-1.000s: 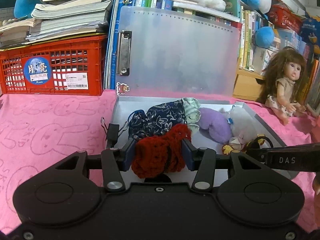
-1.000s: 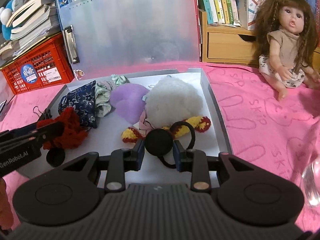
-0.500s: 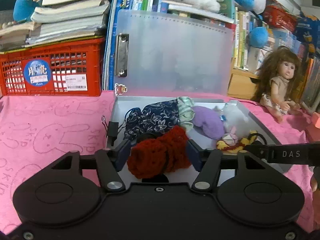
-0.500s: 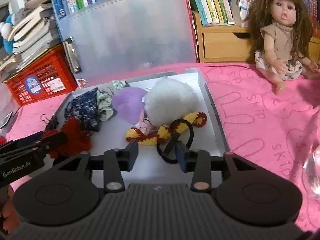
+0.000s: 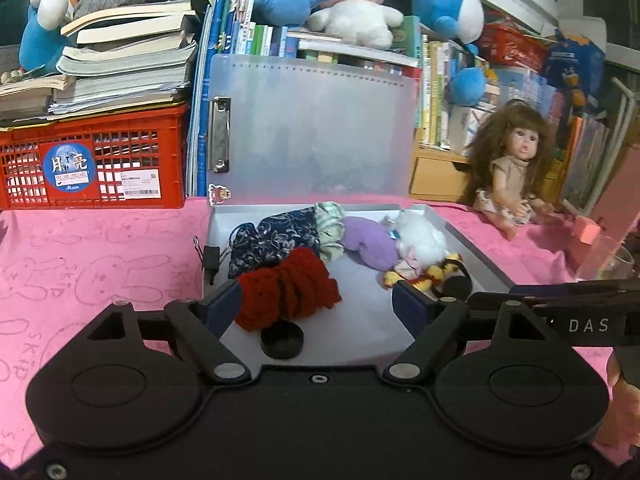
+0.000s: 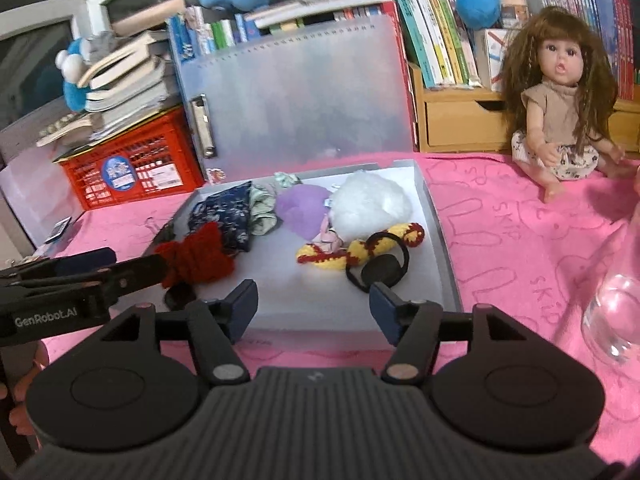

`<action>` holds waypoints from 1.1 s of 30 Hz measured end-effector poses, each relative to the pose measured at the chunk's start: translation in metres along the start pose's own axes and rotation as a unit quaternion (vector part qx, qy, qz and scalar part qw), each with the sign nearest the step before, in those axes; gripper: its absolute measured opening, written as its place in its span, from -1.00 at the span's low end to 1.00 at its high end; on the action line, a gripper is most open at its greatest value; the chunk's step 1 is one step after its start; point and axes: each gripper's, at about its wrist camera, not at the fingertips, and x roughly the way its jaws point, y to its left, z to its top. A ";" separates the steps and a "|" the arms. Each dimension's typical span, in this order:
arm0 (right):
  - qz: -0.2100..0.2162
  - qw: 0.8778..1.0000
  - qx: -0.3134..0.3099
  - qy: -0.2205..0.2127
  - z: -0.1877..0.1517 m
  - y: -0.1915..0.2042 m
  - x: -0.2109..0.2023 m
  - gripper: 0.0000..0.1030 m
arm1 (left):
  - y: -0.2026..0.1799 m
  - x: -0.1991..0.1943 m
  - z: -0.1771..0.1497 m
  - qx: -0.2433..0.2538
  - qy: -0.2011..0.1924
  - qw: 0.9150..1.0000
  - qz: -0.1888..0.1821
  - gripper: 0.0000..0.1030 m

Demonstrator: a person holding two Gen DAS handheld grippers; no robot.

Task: Organize objects
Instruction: 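Open both tools to drop the knitted roll and lid into the box, then move the left tool to the metal hair clip while the right tool approaches another black lid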

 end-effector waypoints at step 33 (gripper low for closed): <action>0.014 0.994 -0.100 -0.031 -0.089 0.038 -0.092 0.64 | 0.000 -0.066 -0.059 0.022 0.035 0.998 -0.047 0.64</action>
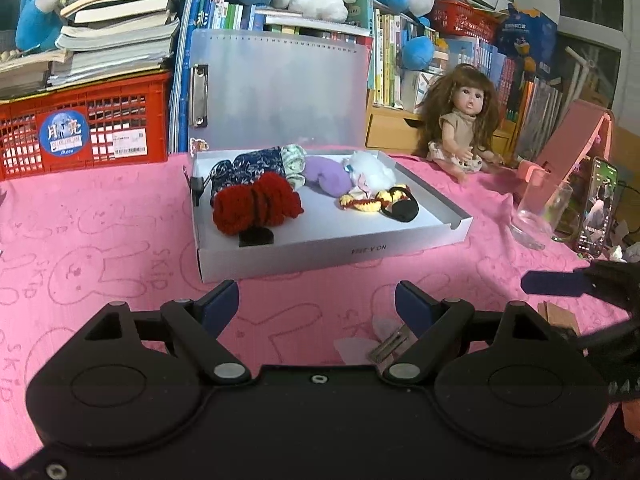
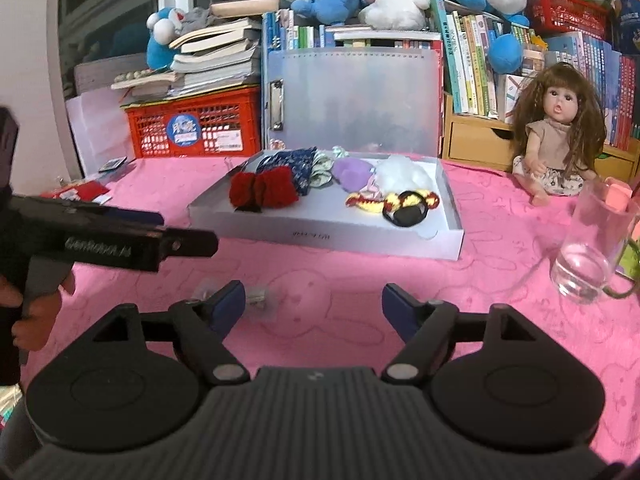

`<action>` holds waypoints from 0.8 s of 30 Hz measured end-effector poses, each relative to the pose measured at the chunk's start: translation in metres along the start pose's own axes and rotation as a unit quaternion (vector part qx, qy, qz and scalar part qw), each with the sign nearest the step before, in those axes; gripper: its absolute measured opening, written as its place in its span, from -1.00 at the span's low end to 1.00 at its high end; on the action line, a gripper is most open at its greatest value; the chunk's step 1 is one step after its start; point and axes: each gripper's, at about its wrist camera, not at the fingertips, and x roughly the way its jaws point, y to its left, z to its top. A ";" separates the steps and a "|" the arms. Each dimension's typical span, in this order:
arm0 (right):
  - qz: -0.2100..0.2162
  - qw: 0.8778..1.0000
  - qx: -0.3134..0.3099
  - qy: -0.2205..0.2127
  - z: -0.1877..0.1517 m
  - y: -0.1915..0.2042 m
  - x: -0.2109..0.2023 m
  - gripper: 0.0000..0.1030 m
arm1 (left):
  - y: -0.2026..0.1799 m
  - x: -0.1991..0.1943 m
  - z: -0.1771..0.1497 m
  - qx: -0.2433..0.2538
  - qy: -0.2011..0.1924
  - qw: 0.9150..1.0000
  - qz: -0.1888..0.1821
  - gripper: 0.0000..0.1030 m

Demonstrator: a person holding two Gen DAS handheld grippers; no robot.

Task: Organize objects
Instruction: 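Move the left tool to the metal hair clip while the right tool approaches another black lid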

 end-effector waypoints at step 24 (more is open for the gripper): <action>0.051 0.998 -0.041 0.018 -0.048 0.038 -0.021 0.66 | -0.033 0.014 -0.020 0.034 0.038 0.997 -0.054 0.12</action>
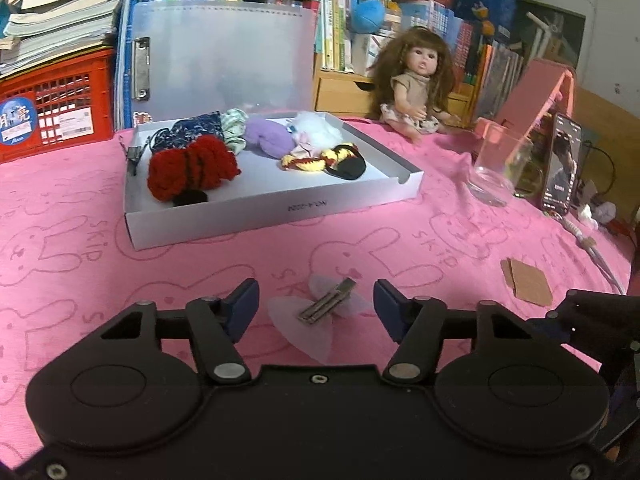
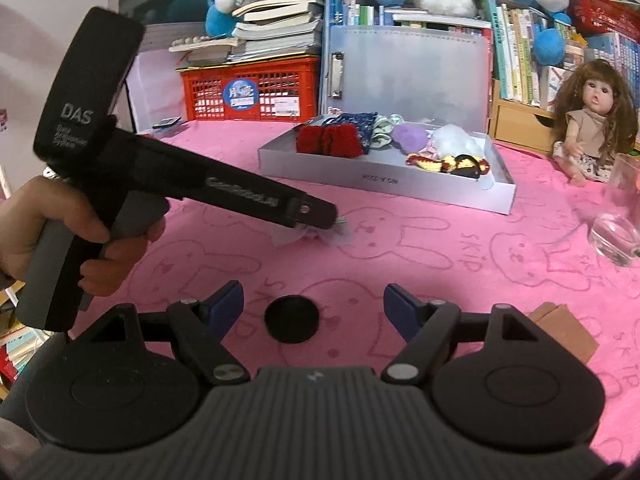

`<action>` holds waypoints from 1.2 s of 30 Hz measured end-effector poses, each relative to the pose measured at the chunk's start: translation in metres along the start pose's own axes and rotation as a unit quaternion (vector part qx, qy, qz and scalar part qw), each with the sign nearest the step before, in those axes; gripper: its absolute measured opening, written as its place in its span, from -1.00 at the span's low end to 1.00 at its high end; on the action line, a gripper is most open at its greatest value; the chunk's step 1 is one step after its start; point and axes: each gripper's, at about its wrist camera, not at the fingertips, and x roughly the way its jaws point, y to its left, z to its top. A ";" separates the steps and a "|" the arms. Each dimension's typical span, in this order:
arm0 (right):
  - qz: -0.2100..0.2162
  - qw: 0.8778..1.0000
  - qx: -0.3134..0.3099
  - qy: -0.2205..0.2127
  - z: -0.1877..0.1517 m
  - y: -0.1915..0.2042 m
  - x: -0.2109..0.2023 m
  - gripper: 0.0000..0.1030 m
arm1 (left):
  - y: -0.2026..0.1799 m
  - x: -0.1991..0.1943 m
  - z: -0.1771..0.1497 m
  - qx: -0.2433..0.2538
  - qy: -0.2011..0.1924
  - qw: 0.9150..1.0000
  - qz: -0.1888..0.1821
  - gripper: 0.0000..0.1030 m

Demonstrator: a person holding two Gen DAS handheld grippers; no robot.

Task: Organize objects
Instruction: 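Move the left tool to the metal hair clip while the right tool approaches another black lid, then close the left tool on the hair clip while the right tool closes on the black lid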

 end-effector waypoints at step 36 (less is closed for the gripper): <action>0.010 1.000 0.012 0.005 -0.009 0.006 0.007 -0.12 | -0.025 0.008 -0.003 0.103 0.007 0.995 0.000 -0.48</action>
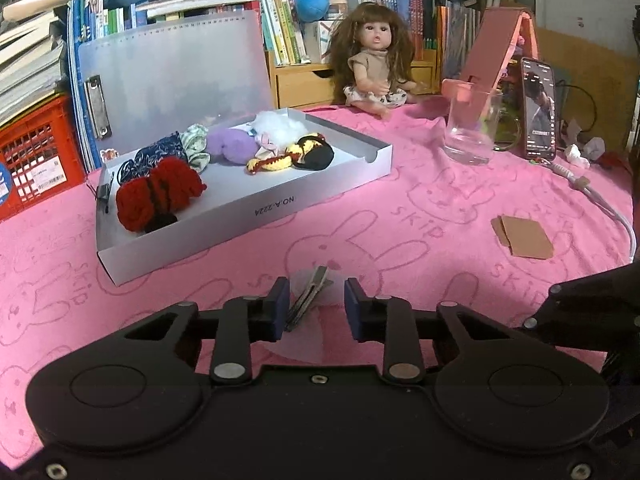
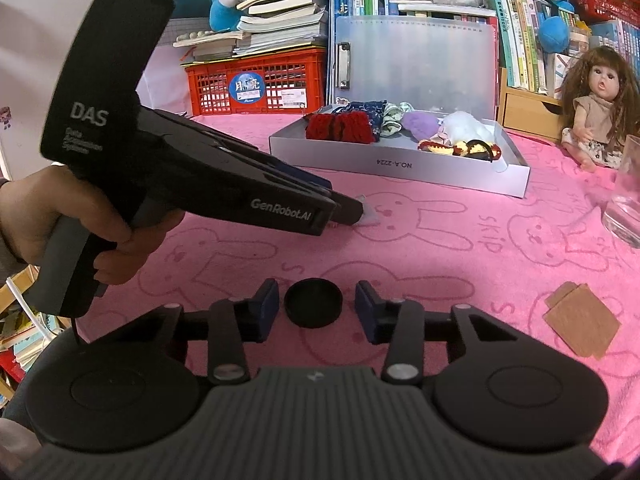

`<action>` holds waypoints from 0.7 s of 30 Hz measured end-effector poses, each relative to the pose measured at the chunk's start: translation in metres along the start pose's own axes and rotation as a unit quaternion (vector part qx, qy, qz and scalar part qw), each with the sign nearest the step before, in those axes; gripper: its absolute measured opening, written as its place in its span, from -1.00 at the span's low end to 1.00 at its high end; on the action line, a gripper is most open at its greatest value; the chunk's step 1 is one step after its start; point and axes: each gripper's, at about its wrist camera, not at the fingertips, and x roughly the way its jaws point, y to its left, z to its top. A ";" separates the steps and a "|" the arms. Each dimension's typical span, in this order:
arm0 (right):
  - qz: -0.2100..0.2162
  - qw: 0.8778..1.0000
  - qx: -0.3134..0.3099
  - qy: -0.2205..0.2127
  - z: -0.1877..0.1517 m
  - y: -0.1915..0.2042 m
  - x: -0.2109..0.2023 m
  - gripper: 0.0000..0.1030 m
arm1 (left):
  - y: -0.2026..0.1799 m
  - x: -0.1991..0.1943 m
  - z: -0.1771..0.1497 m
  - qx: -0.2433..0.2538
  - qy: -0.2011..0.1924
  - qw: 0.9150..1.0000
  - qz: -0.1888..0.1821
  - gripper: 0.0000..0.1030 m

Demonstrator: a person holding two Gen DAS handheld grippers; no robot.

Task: Organize objects
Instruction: 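Close the left tool on the hair clip while the right tool closes on the black lid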

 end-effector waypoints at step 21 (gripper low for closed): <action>-0.007 1.000 0.003 -0.005 0.001 0.000 -0.001 -0.28 | 0.011 0.006 0.001 -0.037 0.014 0.999 0.003 -0.72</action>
